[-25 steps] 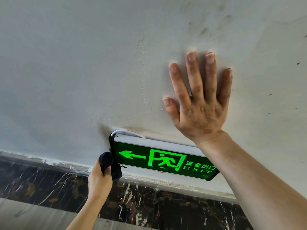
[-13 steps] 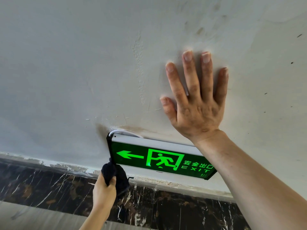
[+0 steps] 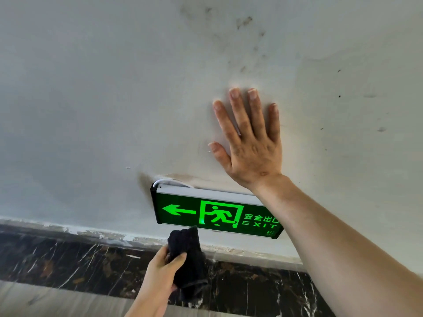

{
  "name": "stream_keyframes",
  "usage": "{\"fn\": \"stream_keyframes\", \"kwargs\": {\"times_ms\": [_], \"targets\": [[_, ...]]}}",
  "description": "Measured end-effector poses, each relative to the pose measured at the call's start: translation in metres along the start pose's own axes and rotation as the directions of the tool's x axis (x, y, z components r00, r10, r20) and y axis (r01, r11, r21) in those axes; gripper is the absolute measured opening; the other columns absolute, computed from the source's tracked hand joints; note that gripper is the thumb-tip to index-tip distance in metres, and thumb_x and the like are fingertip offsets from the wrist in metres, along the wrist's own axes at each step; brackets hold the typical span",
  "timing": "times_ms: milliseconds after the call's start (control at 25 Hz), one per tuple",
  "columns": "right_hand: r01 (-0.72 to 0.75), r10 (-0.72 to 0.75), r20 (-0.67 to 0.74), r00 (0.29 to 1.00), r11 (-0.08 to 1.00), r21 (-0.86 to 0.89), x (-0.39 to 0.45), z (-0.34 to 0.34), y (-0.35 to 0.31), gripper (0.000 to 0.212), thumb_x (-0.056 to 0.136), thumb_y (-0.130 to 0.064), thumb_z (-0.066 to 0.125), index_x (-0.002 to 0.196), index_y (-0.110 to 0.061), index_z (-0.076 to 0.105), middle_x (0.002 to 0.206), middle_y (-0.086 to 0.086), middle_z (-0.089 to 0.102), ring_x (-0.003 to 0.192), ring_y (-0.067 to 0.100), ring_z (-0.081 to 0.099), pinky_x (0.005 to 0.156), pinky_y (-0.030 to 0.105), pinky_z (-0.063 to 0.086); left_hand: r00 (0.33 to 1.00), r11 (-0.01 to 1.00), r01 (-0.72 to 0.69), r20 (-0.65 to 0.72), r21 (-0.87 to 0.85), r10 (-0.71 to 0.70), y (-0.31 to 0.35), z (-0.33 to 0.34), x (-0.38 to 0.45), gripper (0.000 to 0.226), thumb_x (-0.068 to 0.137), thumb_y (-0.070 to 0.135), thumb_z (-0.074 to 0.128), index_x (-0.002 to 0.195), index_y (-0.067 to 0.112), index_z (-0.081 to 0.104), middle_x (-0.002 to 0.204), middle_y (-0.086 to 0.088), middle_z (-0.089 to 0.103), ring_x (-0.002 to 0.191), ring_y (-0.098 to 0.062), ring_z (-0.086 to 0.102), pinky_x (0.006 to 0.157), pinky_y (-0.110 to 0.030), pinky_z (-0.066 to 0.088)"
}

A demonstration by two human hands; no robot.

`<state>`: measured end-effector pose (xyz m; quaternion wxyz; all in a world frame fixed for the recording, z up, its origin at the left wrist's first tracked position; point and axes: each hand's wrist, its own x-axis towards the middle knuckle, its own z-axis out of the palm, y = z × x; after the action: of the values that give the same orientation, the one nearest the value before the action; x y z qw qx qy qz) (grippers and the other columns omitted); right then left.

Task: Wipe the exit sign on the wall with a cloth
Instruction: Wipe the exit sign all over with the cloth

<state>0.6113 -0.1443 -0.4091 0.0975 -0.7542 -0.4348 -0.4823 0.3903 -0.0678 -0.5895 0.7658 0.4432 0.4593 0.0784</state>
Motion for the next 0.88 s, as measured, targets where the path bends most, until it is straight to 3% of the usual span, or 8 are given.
{"fn": "stream_keyframes", "kwargs": {"times_ms": [80, 160, 320, 440, 560, 640, 760, 880], "targets": [[-0.007, 0.003, 0.092, 0.996, 0.999, 0.035, 0.0, -0.012, 0.001, 0.066, 0.096, -0.052, 0.035, 0.153, -0.021, 0.021, 0.16, 0.008, 0.023, 0.15, 0.026, -0.011, 0.118, 0.043, -0.013, 0.995, 0.993, 0.024, 0.098, -0.117, -0.013, 0.007, 0.007, -0.022, 0.03, 0.097, -0.006, 0.055, 0.117, 0.014, 0.067, 0.112, -0.018, 0.075, 0.101, -0.043, 0.071, 0.082, -0.055, 0.059], [-0.013, 0.0, 0.157, 0.988, 0.997, 0.081, 0.0, -0.025, 0.001, 0.067, 0.097, -0.052, 0.032, 0.154, -0.02, 0.019, 0.162, 0.011, 0.022, 0.149, 0.03, 0.002, 0.119, 0.045, -0.008, 0.984, 0.988, 0.023, 0.177, -0.154, 0.005, 0.013, 0.014, -0.041, 0.033, 0.098, -0.005, 0.052, 0.118, 0.016, 0.067, 0.11, -0.017, 0.077, 0.095, -0.037, 0.076, 0.08, -0.049, 0.058], [-0.074, 0.007, 0.208, 0.978, 0.946, 0.315, -0.01, -0.064, -0.007, 0.064, 0.099, -0.05, 0.026, 0.153, -0.017, 0.022, 0.162, 0.009, 0.02, 0.15, 0.029, 0.01, 0.121, 0.046, 0.009, 0.97, 0.997, -0.005, 0.241, -0.082, 0.025, 0.025, 0.024, -0.063, 0.03, 0.098, -0.002, 0.056, 0.112, 0.02, 0.071, 0.104, -0.015, 0.079, 0.09, -0.031, 0.077, 0.071, -0.04, 0.06], [-0.237, 0.081, 0.315, 0.946, 0.837, 0.494, -0.048, -0.096, -0.021, 0.057, 0.099, -0.05, 0.027, 0.148, -0.023, 0.033, 0.157, 0.0, 0.035, 0.149, 0.018, 0.019, 0.119, 0.039, 0.022, 0.945, 0.993, -0.114, 0.307, -0.005, 0.11, 0.03, 0.031, -0.073, 0.026, 0.088, 0.006, 0.068, 0.113, 0.011, 0.07, 0.104, -0.017, 0.078, 0.092, -0.03, 0.077, 0.065, -0.031, 0.062], [-0.549, 0.151, 0.587, 0.795, 0.59, 0.592, -0.09, -0.116, -0.03, 0.045, 0.096, -0.053, 0.036, 0.138, -0.04, 0.045, 0.143, -0.026, 0.044, 0.139, -0.005, 0.028, 0.113, 0.022, 0.028, 0.928, 0.985, -0.16, 0.349, 0.061, 0.13, 0.03, 0.036, -0.076, 0.051, 0.069, 0.017, 0.076, 0.115, -0.002, 0.067, 0.105, -0.025, 0.076, 0.098, -0.037, 0.074, 0.078, -0.038, 0.061], [-0.723, 0.138, 0.743, 0.655, 0.4, 0.563, -0.113, -0.119, -0.032, 0.037, 0.093, -0.052, 0.043, 0.13, -0.054, 0.047, 0.132, -0.04, 0.046, 0.129, -0.015, 0.035, 0.104, 0.011, 0.031, 0.917, 0.98, -0.179, 0.376, 0.089, 0.134, 0.029, 0.037, -0.08, 0.048, 0.07, 0.021, 0.075, 0.113, 0.002, 0.071, 0.106, -0.024, 0.076, 0.101, -0.039, 0.073, 0.085, -0.042, 0.06], [-0.868, 0.076, 0.874, 0.48, 0.183, 0.461, -0.135, -0.119, -0.028, 0.034, 0.092, -0.047, 0.053, 0.121, -0.064, 0.049, 0.118, -0.041, 0.054, 0.113, -0.017, 0.047, 0.085, 0.005, 0.041, 0.897, 0.979, -0.18, 0.425, 0.1, 0.121, 0.027, 0.037, -0.082, 0.038, 0.075, 0.023, 0.072, 0.11, 0.01, 0.077, 0.109, -0.024, 0.075, 0.105, -0.039, 0.072, 0.089, -0.045, 0.058], [-0.905, 0.038, 0.906, 0.421, 0.083, 0.417, -0.146, -0.122, -0.023, 0.031, 0.087, -0.043, 0.061, 0.114, -0.06, 0.058, 0.111, -0.036, 0.062, 0.106, -0.009, 0.057, 0.081, 0.009, 0.047, 0.883, 0.977, -0.165, 0.461, 0.134, 0.086, 0.025, 0.036, -0.08, 0.038, 0.078, 0.023, 0.071, 0.113, 0.011, 0.076, 0.111, -0.023, 0.075, 0.108, -0.038, 0.071, 0.094, -0.047, 0.056]]}}
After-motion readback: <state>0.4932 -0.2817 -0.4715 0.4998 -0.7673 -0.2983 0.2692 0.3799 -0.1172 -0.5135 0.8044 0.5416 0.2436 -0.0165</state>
